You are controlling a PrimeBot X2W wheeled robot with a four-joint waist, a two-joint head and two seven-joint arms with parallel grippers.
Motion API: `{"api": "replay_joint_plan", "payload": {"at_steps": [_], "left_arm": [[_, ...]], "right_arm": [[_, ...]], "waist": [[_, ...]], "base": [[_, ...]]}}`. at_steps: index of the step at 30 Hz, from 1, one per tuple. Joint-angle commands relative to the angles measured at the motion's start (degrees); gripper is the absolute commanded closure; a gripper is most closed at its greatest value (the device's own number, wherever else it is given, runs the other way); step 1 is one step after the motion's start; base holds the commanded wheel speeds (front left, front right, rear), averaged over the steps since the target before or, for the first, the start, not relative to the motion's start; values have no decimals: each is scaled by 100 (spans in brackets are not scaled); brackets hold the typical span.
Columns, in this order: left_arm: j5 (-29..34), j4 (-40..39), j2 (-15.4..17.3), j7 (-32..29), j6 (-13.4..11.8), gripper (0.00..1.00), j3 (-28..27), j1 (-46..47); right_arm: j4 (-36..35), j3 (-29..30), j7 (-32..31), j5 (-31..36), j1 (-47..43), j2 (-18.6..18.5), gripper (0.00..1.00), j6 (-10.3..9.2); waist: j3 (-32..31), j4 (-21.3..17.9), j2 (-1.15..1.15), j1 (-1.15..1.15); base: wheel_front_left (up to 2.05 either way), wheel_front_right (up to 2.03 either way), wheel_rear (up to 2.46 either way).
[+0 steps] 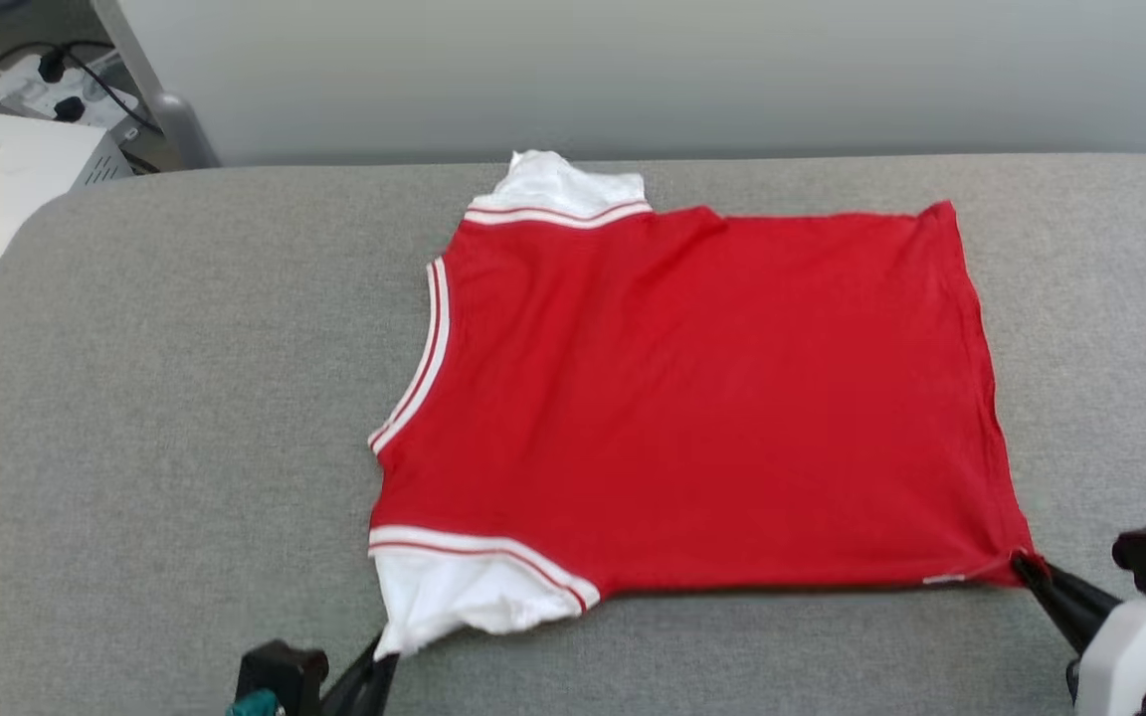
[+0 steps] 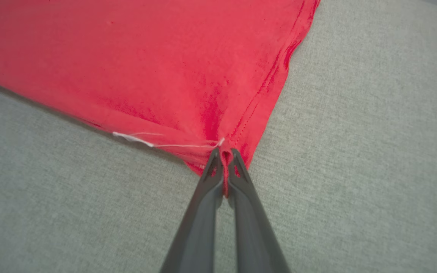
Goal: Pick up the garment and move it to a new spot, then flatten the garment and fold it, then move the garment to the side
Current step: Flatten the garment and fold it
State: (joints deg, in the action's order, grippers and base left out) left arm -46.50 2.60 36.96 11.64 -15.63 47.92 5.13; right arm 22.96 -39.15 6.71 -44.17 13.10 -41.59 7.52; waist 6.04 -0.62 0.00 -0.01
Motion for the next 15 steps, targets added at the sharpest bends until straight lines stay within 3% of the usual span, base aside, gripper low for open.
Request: {"api": "replay_joint_plan", "payload": {"at_steps": [1, 8, 15], "left_arm": [[-133, -50, 12, 45, -86, 100, 12, -277], [-452, -286, -6, 15, -160, 100, 131, -949], [-175, -312, 27, 49, -111, 100, 113, -552]], "right_arm": [[-86, 159, -36, -30, -289, -11, 100, -3], [-675, 890, -403, 4, -1411, 19, 100, -3], [-1358, 1622, -896, 302, -1770, 269, 100, -3]], "waist": [[-252, -54, 0, 1], [-355, -52, 0, 1], [-184, -57, 0, 1]], "base": [[0, 0, 0], [0, 0, 0], [0, 0, 0]]}}
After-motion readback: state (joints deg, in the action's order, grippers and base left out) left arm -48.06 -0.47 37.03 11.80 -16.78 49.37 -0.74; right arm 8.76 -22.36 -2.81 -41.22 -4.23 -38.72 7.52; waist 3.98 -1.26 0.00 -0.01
